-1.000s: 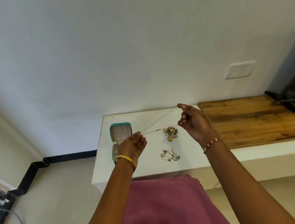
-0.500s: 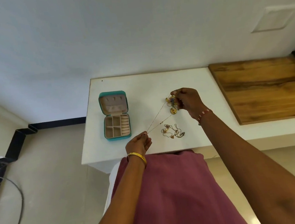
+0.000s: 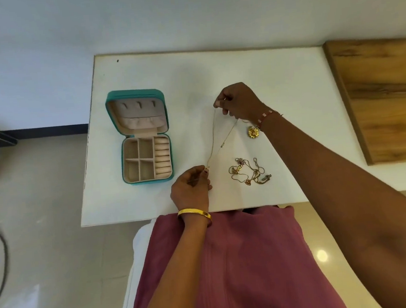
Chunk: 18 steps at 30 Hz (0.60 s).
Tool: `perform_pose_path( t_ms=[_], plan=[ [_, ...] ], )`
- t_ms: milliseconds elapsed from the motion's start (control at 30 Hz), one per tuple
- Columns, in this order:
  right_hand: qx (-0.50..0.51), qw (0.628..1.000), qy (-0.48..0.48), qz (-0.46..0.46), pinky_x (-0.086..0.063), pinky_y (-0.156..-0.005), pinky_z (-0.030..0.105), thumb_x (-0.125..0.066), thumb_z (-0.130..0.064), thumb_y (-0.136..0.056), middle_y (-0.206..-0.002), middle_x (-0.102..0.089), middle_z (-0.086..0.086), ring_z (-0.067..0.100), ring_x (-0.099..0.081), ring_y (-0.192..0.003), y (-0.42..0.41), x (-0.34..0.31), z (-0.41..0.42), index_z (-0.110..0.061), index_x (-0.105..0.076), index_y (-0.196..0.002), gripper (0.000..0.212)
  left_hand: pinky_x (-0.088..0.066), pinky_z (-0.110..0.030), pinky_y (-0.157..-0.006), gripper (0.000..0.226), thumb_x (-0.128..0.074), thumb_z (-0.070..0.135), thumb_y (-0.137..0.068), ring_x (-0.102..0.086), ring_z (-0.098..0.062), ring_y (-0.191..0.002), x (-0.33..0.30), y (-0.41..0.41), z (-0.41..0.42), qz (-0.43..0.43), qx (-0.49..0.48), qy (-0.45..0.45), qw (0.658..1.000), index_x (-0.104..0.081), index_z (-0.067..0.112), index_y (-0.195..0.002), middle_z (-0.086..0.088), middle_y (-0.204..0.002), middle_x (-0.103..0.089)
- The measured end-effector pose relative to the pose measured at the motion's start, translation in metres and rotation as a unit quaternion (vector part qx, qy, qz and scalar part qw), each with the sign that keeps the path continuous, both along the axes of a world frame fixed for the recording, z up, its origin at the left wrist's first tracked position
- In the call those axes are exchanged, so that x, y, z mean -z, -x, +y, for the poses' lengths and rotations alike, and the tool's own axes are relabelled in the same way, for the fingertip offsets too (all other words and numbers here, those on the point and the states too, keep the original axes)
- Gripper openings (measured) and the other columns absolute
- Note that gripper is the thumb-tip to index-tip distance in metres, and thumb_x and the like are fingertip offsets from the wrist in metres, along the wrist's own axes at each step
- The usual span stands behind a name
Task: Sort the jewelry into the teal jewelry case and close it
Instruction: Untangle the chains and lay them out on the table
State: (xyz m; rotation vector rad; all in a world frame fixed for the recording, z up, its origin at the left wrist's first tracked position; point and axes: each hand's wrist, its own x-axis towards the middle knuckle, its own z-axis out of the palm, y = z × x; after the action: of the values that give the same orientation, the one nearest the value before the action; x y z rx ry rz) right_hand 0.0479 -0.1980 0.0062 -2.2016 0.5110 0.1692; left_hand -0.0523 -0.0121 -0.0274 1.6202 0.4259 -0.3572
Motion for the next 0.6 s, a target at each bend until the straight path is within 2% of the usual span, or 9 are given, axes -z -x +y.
perform_pose_path(
  t_ms=[133, 233, 300, 400, 600],
  plan=[
    [-0.021, 0.999, 0.035, -0.018, -0.034, -0.045, 0.004, -0.059, -0.006, -0.085, -0.059, -0.050, -0.007, -0.010, -0.049, -0.039, -0.009, 0.014, 0.003, 0.005, -0.066, -0.089, 0.014, -0.051, -0.015, -0.045, 0.009, -0.063, 0.003, -0.080, -0.054, -0.002, -0.038, 0.002, -0.006, -0.003, 0.006, -0.005, -0.023, 1.000, -0.067, 0.010, -0.083, 0.000, -0.063, -0.061],
    [-0.021, 0.996, 0.080, -0.035, -0.033, -0.053, 0.008, -0.059, -0.006, -0.083, -0.069, -0.062, 0.004, 0.003, -0.051, -0.053, -0.010, 0.019, 0.001, 0.006, -0.068, -0.088, 0.015, -0.048, -0.013, -0.042, 0.009, -0.062, 0.003, -0.080, -0.054, -0.002, -0.037, 0.001, -0.006, -0.003, 0.005, 0.004, -0.039, 0.999, -0.065, 0.011, -0.082, 0.001, -0.063, -0.060],
    [-0.019, 0.992, 0.112, -0.048, -0.035, -0.063, 0.019, -0.059, -0.004, -0.082, -0.082, -0.068, 0.015, 0.019, -0.056, -0.070, -0.009, 0.022, -0.002, 0.004, -0.069, -0.086, 0.013, -0.048, -0.012, -0.042, 0.009, -0.062, 0.003, -0.080, -0.054, -0.001, -0.038, 0.000, -0.004, -0.002, 0.000, 0.015, -0.052, 0.999, -0.063, 0.012, -0.081, 0.002, -0.063, -0.059],
    [-0.003, 0.987, 0.143, -0.067, -0.038, -0.074, 0.026, -0.058, -0.003, -0.081, -0.088, -0.069, 0.017, 0.029, -0.061, -0.084, -0.010, 0.023, -0.006, 0.001, -0.069, -0.085, 0.012, -0.047, -0.011, -0.042, 0.010, -0.062, 0.003, -0.081, -0.054, -0.001, -0.038, 0.000, -0.003, -0.001, -0.009, 0.028, -0.071, 0.997, -0.062, 0.014, -0.079, 0.004, -0.062, -0.058],
    [-0.020, 0.979, 0.198, -0.048, -0.037, -0.074, 0.027, -0.057, -0.005, -0.082, -0.093, -0.067, 0.014, 0.028, -0.058, -0.091, -0.013, 0.022, -0.012, -0.002, -0.068, -0.085, 0.012, -0.046, -0.011, -0.042, 0.011, -0.061, 0.004, -0.081, -0.056, -0.006, -0.041, -0.001, -0.003, -0.002, -0.017, 0.035, -0.088, 0.995, -0.061, 0.015, -0.077, 0.006, -0.062, -0.058]
  ],
)
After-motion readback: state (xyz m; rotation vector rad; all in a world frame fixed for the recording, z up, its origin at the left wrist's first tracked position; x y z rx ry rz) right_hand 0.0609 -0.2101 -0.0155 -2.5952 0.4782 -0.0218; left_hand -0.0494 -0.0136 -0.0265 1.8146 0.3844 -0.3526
